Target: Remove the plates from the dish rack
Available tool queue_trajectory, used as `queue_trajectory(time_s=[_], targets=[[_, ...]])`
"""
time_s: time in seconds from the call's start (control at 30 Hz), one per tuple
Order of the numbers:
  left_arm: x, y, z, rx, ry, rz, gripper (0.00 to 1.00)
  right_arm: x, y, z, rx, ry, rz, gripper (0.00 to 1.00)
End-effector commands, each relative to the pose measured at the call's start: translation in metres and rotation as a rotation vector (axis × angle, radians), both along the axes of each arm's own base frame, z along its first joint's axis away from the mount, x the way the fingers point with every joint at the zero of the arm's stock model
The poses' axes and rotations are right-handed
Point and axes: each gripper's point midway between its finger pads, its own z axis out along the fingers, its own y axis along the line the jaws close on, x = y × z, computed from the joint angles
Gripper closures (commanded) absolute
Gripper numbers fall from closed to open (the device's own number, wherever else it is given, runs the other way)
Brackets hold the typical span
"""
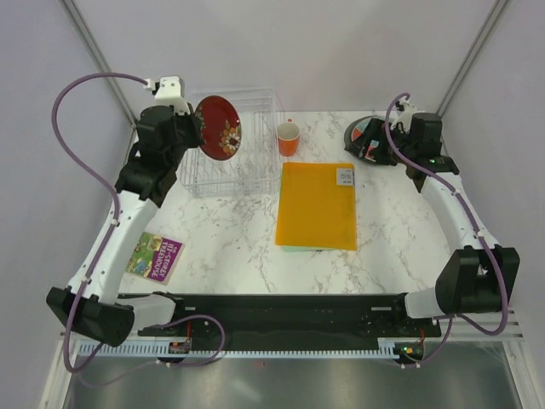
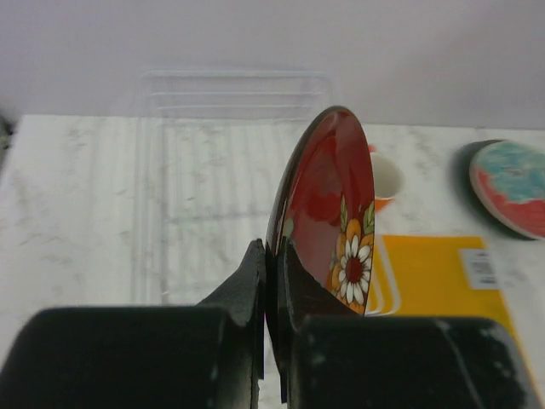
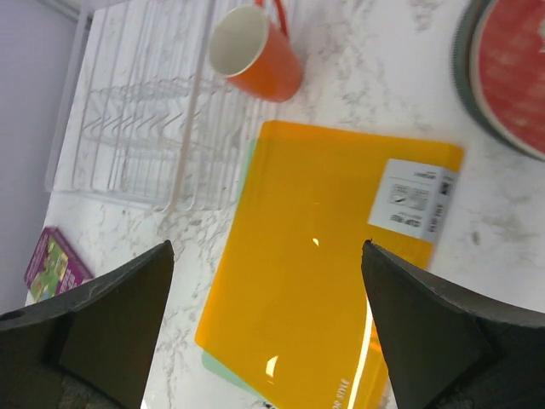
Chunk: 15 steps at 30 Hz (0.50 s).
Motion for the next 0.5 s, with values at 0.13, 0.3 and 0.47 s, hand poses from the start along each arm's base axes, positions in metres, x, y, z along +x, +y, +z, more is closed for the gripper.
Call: queue_trajectory(time_s=[0.13, 0.3, 0.47], targets=[[-0.052, -0.107, 0.01, -0.59, 0.01, -0.493, 0.98, -0.033, 0.095, 0.01, 0.099, -0.068, 0.207, 0.02], [-0.062, -0.125, -0.005, -0.711, 0.044, -0.585, 0.98, -0.051, 0.132, 0.021, 0.125, -0.097, 0.283, 0.02], [-0.067, -0.134, -0.006, -0.798, 0.045, -0.635, 0.98, -0.063, 0.156, 0.024, 0.17, -0.088, 0.342, 0.02]])
